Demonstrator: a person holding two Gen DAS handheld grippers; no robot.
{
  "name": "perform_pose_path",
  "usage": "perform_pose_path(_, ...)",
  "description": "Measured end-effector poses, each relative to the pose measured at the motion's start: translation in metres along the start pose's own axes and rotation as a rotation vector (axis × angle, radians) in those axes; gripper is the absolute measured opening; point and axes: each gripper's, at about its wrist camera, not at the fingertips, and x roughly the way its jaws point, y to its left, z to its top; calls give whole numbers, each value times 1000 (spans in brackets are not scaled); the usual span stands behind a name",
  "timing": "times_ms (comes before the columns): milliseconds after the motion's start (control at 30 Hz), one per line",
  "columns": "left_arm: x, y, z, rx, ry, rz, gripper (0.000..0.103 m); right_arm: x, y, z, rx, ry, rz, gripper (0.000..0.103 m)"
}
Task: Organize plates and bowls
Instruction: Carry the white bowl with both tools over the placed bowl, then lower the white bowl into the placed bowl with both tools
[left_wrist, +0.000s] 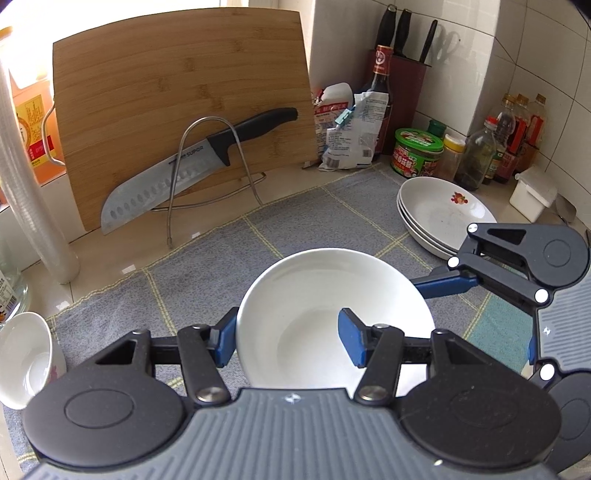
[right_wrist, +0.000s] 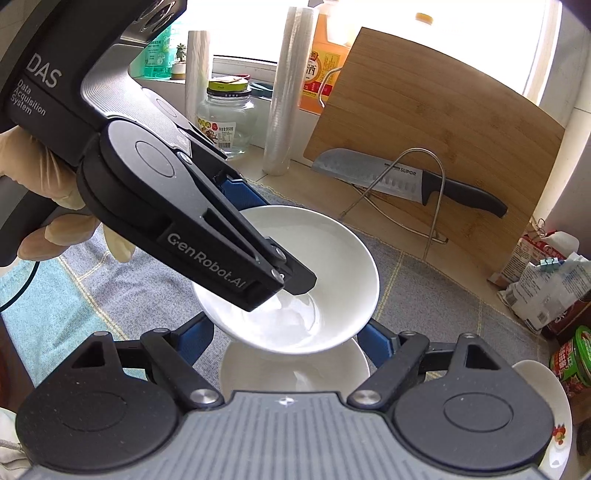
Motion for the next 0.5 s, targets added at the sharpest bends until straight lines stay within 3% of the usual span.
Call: perform_pose_path(500,27,-28,-7,36,45,-40,55,-2,-12,-33,62,41,-9,88)
